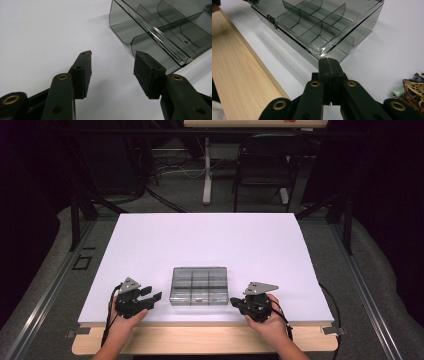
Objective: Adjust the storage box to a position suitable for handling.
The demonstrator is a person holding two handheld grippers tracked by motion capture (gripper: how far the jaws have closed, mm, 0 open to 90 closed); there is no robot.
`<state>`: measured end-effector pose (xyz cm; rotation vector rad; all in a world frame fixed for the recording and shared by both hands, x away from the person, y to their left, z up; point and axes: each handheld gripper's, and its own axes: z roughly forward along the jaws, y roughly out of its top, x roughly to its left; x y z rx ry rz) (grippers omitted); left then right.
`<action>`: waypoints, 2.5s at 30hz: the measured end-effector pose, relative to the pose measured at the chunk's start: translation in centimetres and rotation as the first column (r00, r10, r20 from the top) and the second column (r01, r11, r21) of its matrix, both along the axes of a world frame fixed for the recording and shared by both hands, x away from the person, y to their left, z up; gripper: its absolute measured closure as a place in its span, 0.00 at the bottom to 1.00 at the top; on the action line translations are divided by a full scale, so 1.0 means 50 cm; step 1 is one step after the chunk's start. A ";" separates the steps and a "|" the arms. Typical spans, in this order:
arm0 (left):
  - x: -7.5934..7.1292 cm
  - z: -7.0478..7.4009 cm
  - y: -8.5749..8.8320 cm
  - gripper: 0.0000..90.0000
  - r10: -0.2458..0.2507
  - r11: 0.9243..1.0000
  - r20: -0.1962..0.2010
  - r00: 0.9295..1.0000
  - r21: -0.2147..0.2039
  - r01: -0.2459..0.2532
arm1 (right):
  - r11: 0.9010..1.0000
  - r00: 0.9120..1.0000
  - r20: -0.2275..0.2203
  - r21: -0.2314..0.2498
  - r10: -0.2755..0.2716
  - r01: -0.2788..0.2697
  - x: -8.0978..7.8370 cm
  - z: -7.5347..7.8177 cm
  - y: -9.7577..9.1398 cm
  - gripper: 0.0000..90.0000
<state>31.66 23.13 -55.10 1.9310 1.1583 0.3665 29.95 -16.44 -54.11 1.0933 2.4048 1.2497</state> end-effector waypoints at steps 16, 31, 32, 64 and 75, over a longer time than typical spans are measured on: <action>-0.003 0.002 -0.004 0.54 -0.012 1.000 0.001 1.000 0.000 0.012 | 1.000 1.000 0.010 0.004 0.011 -0.011 -0.004 0.002 0.007 1.00; -0.014 0.010 -0.021 0.55 -0.050 0.999 0.019 0.999 -0.011 0.050 | 0.999 1.000 0.025 0.035 0.000 -0.001 -0.004 0.011 0.007 1.00; -0.016 0.012 -0.022 0.56 -0.057 0.998 0.018 0.998 -0.012 0.057 | 0.999 1.000 0.027 0.038 -0.001 0.000 -0.004 0.011 0.007 1.00; -0.038 0.047 -0.061 0.78 -0.143 0.990 0.062 0.988 0.026 0.142 | 0.997 0.999 0.052 0.073 -0.011 0.007 0.001 0.025 0.005 0.99; -0.036 0.062 -0.063 0.78 -0.135 0.991 0.080 0.988 0.014 0.134 | 0.999 0.997 0.076 0.053 -0.014 0.010 0.007 0.037 0.009 0.84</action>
